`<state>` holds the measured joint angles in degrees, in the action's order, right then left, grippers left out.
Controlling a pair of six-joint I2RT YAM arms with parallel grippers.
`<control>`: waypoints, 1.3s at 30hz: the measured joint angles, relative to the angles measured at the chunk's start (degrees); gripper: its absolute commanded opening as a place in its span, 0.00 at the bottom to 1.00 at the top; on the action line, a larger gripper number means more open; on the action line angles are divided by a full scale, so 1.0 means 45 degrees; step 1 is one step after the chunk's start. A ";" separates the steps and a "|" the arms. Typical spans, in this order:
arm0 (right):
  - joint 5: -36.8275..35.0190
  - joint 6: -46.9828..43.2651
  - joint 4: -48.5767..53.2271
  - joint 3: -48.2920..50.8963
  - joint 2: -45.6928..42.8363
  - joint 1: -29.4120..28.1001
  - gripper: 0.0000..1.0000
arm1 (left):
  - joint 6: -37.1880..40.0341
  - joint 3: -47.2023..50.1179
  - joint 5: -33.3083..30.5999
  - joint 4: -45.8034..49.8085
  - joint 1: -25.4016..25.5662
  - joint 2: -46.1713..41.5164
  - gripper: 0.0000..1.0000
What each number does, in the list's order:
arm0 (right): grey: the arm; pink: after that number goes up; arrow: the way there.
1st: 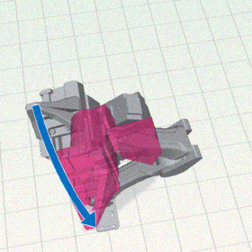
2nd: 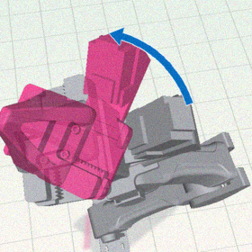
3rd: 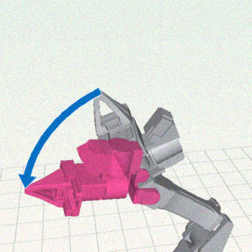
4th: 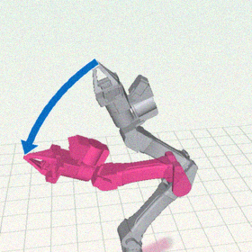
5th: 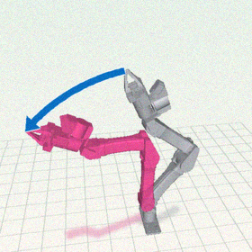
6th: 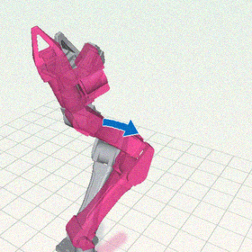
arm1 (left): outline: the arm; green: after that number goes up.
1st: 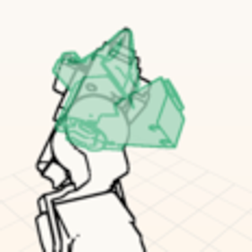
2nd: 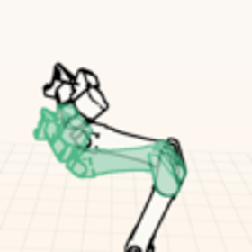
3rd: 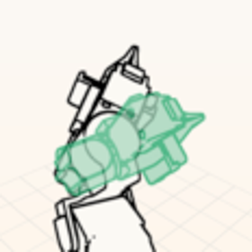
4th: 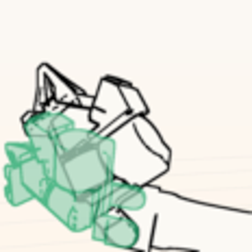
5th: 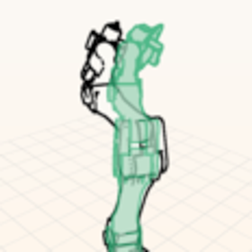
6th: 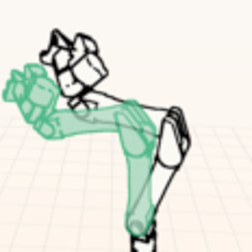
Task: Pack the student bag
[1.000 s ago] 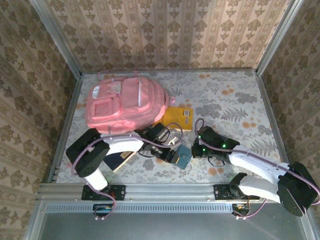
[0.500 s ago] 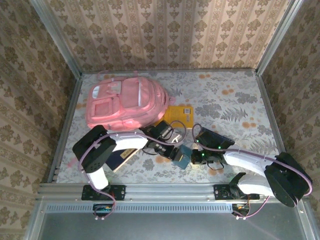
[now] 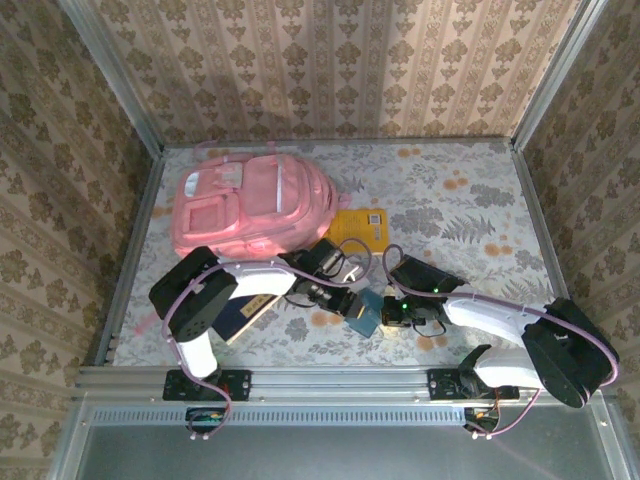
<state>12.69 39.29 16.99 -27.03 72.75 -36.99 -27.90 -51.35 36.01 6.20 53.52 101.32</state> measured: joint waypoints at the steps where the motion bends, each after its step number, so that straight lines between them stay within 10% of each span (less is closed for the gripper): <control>1: 0.0000 0.0029 0.0000 0.0000 0.0000 0.0000 0.07 | -0.0029 0.0058 0.0083 -0.0068 -0.0010 0.0000 0.29; 6: 0.0000 0.0107 -0.0005 0.0005 -0.0005 0.0000 0.06 | -0.0136 0.0180 0.0505 -0.0180 -0.0097 0.0136 0.32; 13: 0.0000 0.0335 -0.0029 0.0029 -0.0029 0.0000 0.08 | -0.0223 0.0180 0.0617 -0.0083 -0.0180 0.0199 0.05; 20: -0.0486 0.0602 -0.0209 0.0427 -0.1229 -0.0117 0.51 | -0.0189 0.0228 0.0350 0.0495 -0.0301 -0.0423 0.02; 33: -0.2254 0.0228 0.1399 -0.0588 -0.7004 -0.0073 0.83 | -0.0189 0.0223 -0.0097 0.0996 -0.1127 -0.5061 0.01; 39: -0.0180 -0.0097 -0.0257 -0.1083 -0.7592 0.0296 0.91 | -0.0345 0.0355 -0.0442 0.0840 -0.2137 -0.6659 0.01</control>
<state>11.88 38.85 15.84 -31.90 38.59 -35.66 -29.45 -49.76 34.02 9.98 43.90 71.35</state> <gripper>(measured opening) 0.870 0.060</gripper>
